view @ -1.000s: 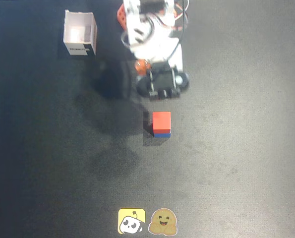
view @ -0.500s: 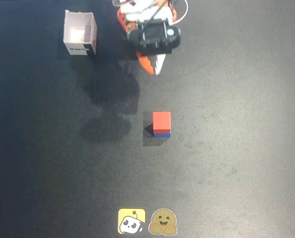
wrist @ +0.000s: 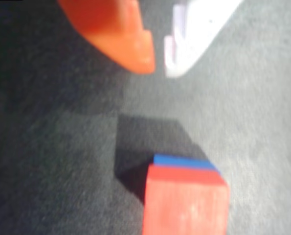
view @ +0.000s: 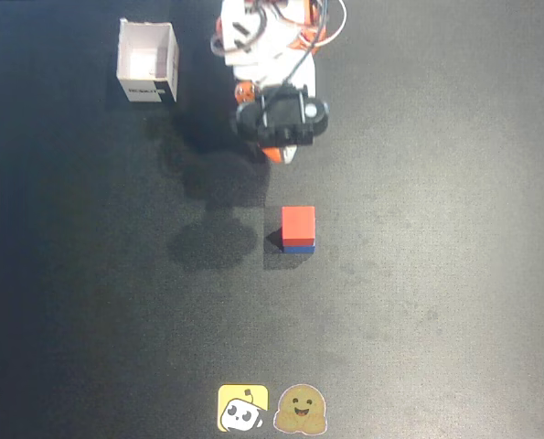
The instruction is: Put the red cube on top of the blue cube.
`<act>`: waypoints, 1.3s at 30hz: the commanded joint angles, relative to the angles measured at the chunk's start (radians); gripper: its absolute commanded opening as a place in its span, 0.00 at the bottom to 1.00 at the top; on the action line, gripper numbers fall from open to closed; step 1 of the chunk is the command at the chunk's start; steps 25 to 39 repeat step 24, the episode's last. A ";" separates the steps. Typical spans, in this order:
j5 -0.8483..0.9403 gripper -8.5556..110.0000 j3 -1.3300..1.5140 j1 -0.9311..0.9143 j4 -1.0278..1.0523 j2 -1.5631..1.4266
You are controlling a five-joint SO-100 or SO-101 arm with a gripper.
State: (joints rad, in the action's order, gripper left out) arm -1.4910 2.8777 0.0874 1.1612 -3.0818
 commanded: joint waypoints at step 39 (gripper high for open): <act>-0.029 0.08 -0.005 -0.023 0.107 -0.011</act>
